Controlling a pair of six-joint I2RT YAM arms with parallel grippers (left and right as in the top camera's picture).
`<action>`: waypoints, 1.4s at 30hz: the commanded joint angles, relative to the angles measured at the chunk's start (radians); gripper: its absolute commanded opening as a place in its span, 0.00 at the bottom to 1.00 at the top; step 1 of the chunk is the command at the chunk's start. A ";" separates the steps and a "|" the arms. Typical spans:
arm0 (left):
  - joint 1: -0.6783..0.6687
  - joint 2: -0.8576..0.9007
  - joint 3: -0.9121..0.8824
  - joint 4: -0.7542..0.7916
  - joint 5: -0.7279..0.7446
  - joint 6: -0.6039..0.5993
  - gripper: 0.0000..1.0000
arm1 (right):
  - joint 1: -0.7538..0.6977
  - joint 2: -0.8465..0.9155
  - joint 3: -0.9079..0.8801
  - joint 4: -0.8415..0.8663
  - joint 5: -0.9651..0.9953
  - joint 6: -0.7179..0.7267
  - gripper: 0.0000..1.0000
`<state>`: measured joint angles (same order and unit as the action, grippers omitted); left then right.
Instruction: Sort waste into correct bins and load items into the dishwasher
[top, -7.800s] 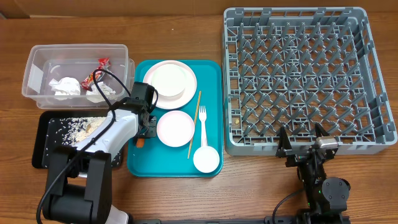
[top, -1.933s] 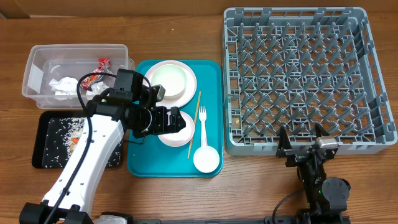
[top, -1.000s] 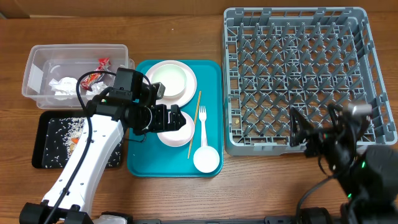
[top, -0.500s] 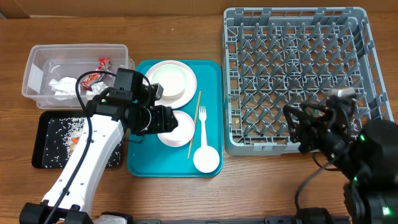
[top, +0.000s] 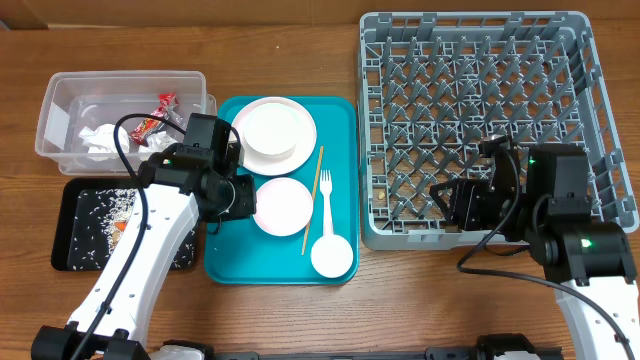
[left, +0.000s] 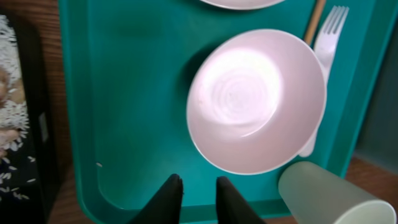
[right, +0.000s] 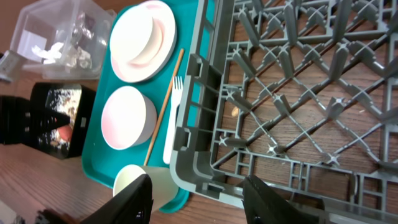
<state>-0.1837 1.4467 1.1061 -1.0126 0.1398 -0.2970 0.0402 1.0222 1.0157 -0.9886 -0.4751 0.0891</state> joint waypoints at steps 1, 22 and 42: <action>-0.008 -0.009 -0.003 0.016 -0.069 -0.037 0.30 | 0.014 0.004 0.023 0.007 -0.024 -0.042 0.51; -0.008 -0.008 -0.335 0.428 0.018 -0.133 0.43 | 0.106 0.024 0.023 0.105 0.003 -0.041 0.57; -0.008 -0.008 -0.370 0.531 0.060 -0.175 0.15 | 0.106 0.043 0.023 0.106 0.003 -0.041 0.58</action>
<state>-0.1837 1.4467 0.7456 -0.4873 0.1909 -0.4709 0.1402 1.0653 1.0157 -0.8906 -0.4786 0.0547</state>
